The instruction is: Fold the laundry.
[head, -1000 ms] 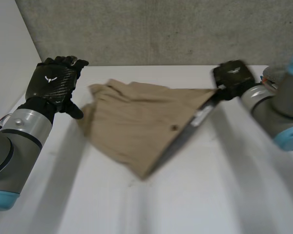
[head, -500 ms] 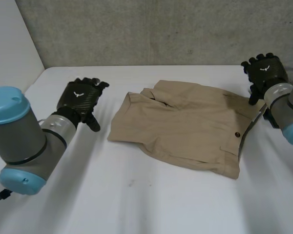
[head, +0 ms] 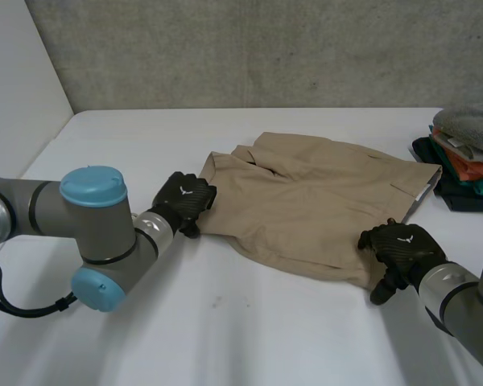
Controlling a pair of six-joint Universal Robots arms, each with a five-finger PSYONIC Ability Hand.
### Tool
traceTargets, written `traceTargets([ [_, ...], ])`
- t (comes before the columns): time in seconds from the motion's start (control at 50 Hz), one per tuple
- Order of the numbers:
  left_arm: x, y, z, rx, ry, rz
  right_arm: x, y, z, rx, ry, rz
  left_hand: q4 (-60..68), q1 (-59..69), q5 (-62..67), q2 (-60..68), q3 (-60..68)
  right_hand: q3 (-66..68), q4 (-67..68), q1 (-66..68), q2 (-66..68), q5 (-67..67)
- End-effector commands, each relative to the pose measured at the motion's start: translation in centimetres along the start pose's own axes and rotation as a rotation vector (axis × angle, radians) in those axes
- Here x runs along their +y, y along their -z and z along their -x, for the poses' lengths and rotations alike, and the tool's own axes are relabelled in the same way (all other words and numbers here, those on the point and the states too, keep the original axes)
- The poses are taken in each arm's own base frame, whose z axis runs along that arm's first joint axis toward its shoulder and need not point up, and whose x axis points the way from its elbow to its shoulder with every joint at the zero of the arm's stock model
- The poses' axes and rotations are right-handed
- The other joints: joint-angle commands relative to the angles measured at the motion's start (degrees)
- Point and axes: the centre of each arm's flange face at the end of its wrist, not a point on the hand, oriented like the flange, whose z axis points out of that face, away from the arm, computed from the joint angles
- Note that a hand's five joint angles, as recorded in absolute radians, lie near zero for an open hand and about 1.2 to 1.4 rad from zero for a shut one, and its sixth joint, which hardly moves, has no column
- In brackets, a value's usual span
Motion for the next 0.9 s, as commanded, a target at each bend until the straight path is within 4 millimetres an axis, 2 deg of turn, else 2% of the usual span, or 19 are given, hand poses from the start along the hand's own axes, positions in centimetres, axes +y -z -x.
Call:
traceTargets([
  [0.02, 0.0, -0.4, -0.3, 0.003, -0.003, -0.006, 0.2, -1.8, -0.6, 0.054, 0.023, -0.086, 42.4, 40.7, 42.5, 41.9, 42.5, 49.9, 49.9, 49.8, 50.1, 50.1],
  [0.12, -0.7, -0.1, -0.2, -0.038, -0.012, -0.004, -1.2, -2.1, -1.1, 0.068, 0.056, -0.145, 42.4, 40.7, 42.5, 41.9, 42.5, 49.9, 49.9, 49.8, 50.1, 50.1],
  [0.18, -3.0, 0.8, 0.2, -0.087, -0.022, -0.036, -2.6, -1.7, -1.5, 0.087, 0.085, -0.186, 42.4, 40.7, 42.5, 41.9, 42.5, 49.9, 49.9, 49.8, 50.1, 50.1],
  [0.2, -3.7, 1.1, 0.5, -0.101, -0.024, -0.048, -3.8, -1.2, -1.9, 0.103, 0.107, -0.215, 42.4, 40.7, 42.5, 41.9, 42.5, 49.9, 49.9, 49.8, 50.1, 50.1],
  [0.22, -5.2, 1.8, 1.2, -0.132, -0.027, -0.077, -4.3, -0.9, -2.1, 0.111, 0.117, -0.224, 42.4, 40.7, 42.5, 41.9, 42.5, 49.9, 49.9, 49.8, 50.1, 50.1],
  [0.28, -7.6, 3.1, 2.1, -0.17, -0.032, -0.125, -5.9, 0.5, -2.3, 0.118, 0.162, -0.234, 42.4, 40.7, 42.5, 41.9, 42.5, 49.9, 49.9, 49.8, 50.1, 50.1],
  [0.3, -9.3, 4.2, 2.7, -0.191, -0.032, -0.163, -6.5, 1.0, -2.4, 0.121, 0.174, -0.242, 42.4, 40.7, 42.5, 41.9, 42.5, 49.9, 49.9, 49.8, 50.1, 50.1],
  [0.34, -11.0, 5.7, 3.3, -0.209, -0.036, -0.2, -8.0, 2.3, -2.7, 0.137, 0.206, -0.271, 42.4, 40.7, 42.5, 41.9, 42.5, 49.9, 49.9, 49.8, 50.1, 50.1],
  [0.36, -11.8, 6.6, 3.5, -0.217, -0.039, -0.217, -9.7, 3.8, -2.9, 0.151, 0.233, -0.31, 42.4, 40.7, 42.5, 41.9, 42.5, 49.9, 49.9, 49.8, 50.1, 50.1],
  [0.38, -13.3, 8.3, 3.8, -0.227, -0.042, -0.247, -10.5, 4.5, -3.0, 0.159, 0.248, -0.331, 42.4, 40.7, 42.5, 41.9, 42.5, 49.9, 49.9, 49.8, 50.1, 50.1],
  [0.44, -15.4, 10.9, 4.1, -0.24, -0.047, -0.29, -13.5, 7.3, -3.3, 0.182, 0.297, -0.413, 42.4, 40.7, 42.5, 41.9, 42.5, 49.9, 49.9, 49.8, 50.1, 50.1],
  [0.46, -16.6, 12.8, 4.1, -0.243, -0.049, -0.312, -14.2, 7.9, -3.4, 0.187, 0.305, -0.431, 42.4, 40.7, 42.5, 41.9, 42.5, 49.9, 49.9, 49.8, 50.1, 50.1],
  [0.5, -17.6, 14.6, 4.1, -0.242, -0.051, -0.328, -15.1, 8.8, -3.4, 0.176, 0.317, -0.451, 42.4, 40.7, 42.5, 41.9, 42.5, 49.9, 49.9, 49.8, 50.1, 50.1],
  [0.54, -18.2, 16.8, 3.9, -0.237, -0.047, -0.325, -16.0, 9.9, -3.3, 0.152, 0.328, -0.456, 42.4, 40.7, 42.5, 41.9, 42.5, 49.9, 49.9, 49.8, 50.1, 50.1],
  [0.62, -17.8, 19.1, 3.4, -0.212, -0.038, -0.27, -16.8, 11.0, -3.7, 0.134, 0.325, -0.435, 42.4, 40.7, 42.5, 41.9, 42.5, 49.9, 49.9, 49.8, 50.1, 50.1],
  [0.72, -17.6, 20.7, 2.6, -0.193, -0.014, -0.214, -17.0, 11.3, -4.5, 0.156, 0.334, -0.407, 42.4, 40.7, 42.5, 41.9, 42.5, 49.9, 49.9, 49.8, 50.1, 50.1],
  [0.82, -17.5, 20.8, 2.2, -0.206, -0.013, -0.201, -17.1, 11.0, -4.7, 0.162, 0.345, -0.408, 42.4, 40.7, 42.5, 41.9, 42.5, 49.9, 49.9, 49.8, 50.1, 50.1],
  [0.88, -16.8, 19.3, 1.8, -0.19, -0.018, -0.18, -16.7, 10.3, -4.7, 0.158, 0.344, -0.388, 42.4, 40.7, 42.5, 41.9, 42.5, 49.9, 49.9, 49.8, 50.1, 50.1],
  [0.9, -16.4, 18.5, 1.7, -0.186, -0.02, -0.168, -16.0, 9.0, -4.9, 0.144, 0.341, -0.348, 42.4, 40.7, 42.5, 41.9, 42.5, 49.9, 49.9, 49.8, 50.1, 50.1],
])
